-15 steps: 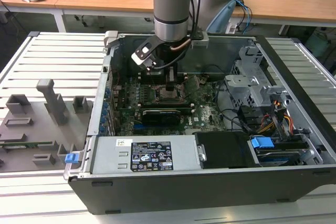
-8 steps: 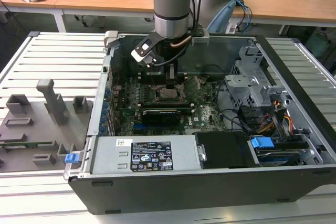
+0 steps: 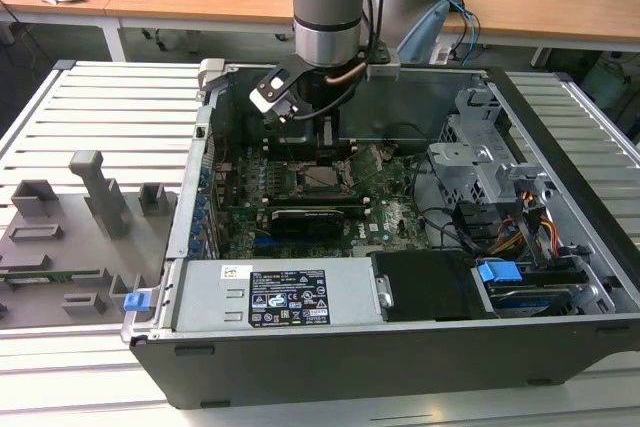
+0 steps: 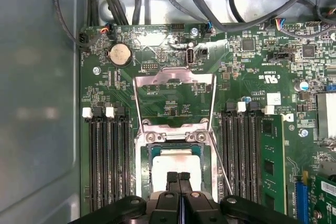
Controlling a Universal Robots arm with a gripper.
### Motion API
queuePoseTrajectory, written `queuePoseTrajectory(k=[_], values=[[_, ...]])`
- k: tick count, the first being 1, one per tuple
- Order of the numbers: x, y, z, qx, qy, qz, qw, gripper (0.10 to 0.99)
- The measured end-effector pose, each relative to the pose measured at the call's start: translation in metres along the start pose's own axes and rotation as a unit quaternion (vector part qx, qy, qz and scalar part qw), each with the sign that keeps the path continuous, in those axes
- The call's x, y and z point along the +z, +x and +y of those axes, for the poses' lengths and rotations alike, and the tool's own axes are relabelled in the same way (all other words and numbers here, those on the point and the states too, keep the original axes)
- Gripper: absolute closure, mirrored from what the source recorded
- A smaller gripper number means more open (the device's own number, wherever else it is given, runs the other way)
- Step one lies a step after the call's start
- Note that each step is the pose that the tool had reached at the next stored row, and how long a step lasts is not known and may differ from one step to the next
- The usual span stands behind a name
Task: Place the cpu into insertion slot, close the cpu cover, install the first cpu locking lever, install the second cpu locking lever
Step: 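Close the cpu cover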
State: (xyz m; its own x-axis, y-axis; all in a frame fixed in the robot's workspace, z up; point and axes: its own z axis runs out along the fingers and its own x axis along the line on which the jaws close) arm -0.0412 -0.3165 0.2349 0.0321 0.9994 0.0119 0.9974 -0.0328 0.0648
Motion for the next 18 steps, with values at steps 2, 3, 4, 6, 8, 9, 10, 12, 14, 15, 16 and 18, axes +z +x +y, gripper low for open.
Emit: queuePoseTrajectory(k=[2,3,4,6,8,9,10,12,14,15,16,18], values=[[-0.0033,0.0000,0.0002,0.000,0.0000,0.0000,1.0000,0.976],[-0.0051,0.0000,0.0003,0.000,0.0001,0.0000,1.0000,0.976],[-0.0056,0.0001,0.0004,0.000,0.0000,0.0001,1.0000,0.976],[-0.0057,-0.0001,0.0003,0.000,0.0001,0.0000,1.0000,0.976],[-0.0057,-0.0006,0.0002,0.000,0.0001,0.0000,1.0000,0.976],[-0.0057,-0.0011,0.0002,0.000,0.0001,0.0000,1.0000,0.976],[-0.0057,-0.0015,0.0002,0.000,0.0001,0.0000,1.0000,0.976],[-0.0058,-0.0019,0.0002,0.000,0.0001,0.0000,1.0000,0.976],[-0.0073,-0.0020,0.0003,0.000,0.0001,-0.0001,1.0000,0.976],[-0.0086,-0.0019,0.0004,0.000,0.0001,0.0000,1.0000,0.976],[-0.0159,-0.0018,0.0009,0.000,0.0001,0.0000,1.0000,0.976],[-0.0243,-0.0011,0.0219,0.000,0.0032,-0.0001,1.0000,0.976]])
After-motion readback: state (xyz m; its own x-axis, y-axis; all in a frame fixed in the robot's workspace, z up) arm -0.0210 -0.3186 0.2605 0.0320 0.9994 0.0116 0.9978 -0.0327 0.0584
